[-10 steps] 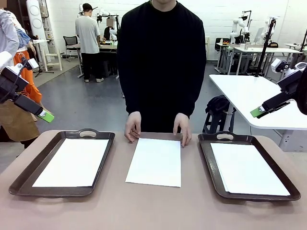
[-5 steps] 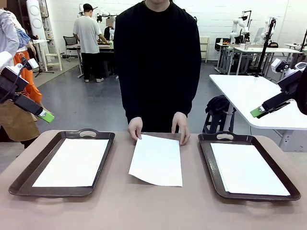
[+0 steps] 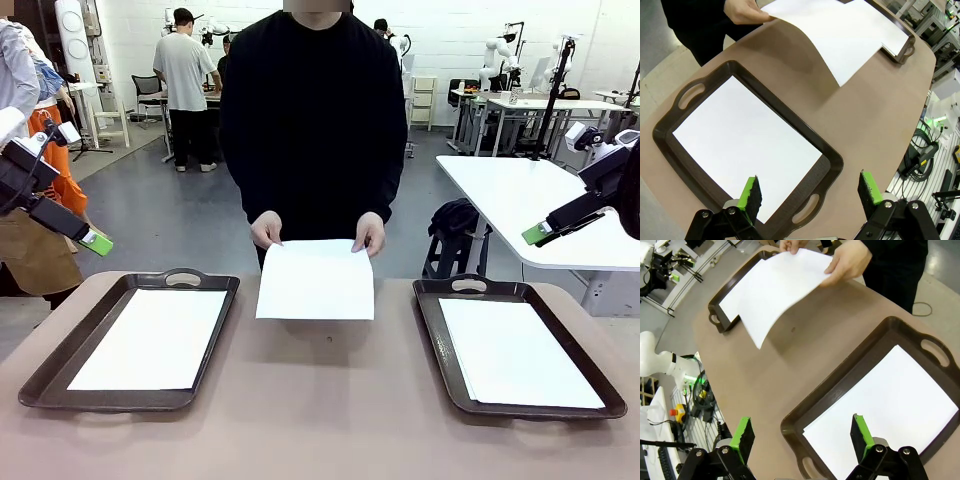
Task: Sort the A4 documents.
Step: Receive the A4 Paper.
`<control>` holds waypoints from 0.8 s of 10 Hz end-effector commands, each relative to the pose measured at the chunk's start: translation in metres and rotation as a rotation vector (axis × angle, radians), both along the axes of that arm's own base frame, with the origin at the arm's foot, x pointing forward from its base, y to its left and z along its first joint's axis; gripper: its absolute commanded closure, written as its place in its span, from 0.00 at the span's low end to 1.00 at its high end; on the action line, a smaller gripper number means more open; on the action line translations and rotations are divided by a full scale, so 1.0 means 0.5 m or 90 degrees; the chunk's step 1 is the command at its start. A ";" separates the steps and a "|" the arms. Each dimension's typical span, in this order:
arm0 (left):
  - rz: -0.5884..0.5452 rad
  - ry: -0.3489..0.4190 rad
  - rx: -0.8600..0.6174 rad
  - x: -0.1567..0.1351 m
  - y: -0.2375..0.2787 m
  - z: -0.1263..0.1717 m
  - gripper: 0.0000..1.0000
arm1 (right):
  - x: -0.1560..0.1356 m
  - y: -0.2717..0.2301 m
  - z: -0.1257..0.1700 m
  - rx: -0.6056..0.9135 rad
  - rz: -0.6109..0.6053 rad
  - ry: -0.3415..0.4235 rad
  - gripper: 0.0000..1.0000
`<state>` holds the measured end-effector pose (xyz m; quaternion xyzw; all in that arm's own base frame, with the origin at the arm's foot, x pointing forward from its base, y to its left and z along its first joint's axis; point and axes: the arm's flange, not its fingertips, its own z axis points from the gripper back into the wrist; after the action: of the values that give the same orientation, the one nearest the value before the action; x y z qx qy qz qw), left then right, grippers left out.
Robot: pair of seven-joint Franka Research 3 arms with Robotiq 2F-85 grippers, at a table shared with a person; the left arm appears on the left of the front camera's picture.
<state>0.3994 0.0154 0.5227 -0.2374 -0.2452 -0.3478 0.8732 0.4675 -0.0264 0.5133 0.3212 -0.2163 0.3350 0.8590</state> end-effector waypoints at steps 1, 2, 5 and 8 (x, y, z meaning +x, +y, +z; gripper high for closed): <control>-0.005 -0.002 -0.002 -0.001 0.002 -0.001 0.00 | 0.001 0.004 0.001 -0.002 0.001 -0.002 0.00; -0.005 -0.002 -0.002 -0.001 0.002 -0.001 0.00 | 0.001 0.004 0.001 -0.002 0.001 -0.002 0.00; -0.005 -0.002 -0.002 -0.001 0.002 -0.001 0.00 | 0.001 0.004 0.001 -0.002 0.001 -0.002 0.00; -0.005 -0.002 -0.002 -0.001 0.002 -0.001 0.00 | 0.001 0.004 0.001 -0.002 0.001 -0.002 0.00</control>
<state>0.3994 0.0154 0.5227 -0.2374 -0.2452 -0.3478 0.8732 0.4675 -0.0264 0.5133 0.3212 -0.2163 0.3350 0.8590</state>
